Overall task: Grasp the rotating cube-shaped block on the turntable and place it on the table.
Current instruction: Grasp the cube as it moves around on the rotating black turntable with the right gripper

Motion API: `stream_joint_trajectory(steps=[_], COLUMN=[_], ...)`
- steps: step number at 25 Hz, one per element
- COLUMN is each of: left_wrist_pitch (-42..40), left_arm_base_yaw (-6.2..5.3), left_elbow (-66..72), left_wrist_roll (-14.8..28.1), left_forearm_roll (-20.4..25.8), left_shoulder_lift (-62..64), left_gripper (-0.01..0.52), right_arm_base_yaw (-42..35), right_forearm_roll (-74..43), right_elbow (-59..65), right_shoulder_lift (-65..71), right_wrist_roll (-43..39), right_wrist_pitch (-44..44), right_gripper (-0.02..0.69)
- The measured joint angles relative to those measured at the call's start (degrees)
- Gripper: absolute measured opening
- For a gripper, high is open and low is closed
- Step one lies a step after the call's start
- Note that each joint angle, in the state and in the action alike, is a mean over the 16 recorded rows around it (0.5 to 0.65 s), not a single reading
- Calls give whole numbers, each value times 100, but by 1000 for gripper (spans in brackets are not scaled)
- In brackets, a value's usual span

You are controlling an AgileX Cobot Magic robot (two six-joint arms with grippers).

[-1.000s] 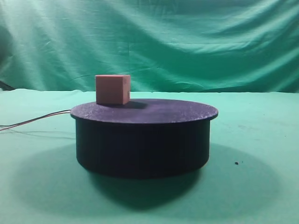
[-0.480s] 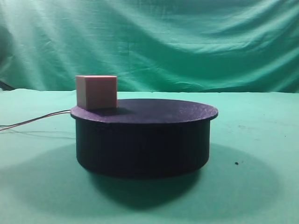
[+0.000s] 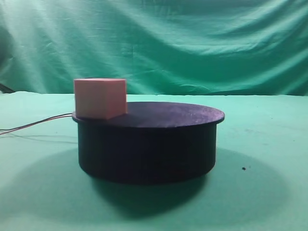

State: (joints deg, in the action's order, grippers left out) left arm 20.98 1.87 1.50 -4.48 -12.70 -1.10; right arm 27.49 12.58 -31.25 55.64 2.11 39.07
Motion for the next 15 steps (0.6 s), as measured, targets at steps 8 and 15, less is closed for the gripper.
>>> stream_joint_trajectory(steps=[8, 15], left_wrist_pitch=[0, 0], left_arm_base_yaw=[0, 0], left_elbow=[0, 0], left_wrist_roll=[0, 0], left_forearm_roll=[0, 0], left_shoulder_lift=[0, 0], left_gripper=[0, 0], right_arm_base_yaw=[1232, 1521], right_forearm_roll=[-447, -383], right_elbow=[-863, -1494], right_shoulder_lift=[1211, 1885], right_wrist_roll=[-846, -1124], right_wrist_pitch=[-5, 35], right_gripper=[58, 316])
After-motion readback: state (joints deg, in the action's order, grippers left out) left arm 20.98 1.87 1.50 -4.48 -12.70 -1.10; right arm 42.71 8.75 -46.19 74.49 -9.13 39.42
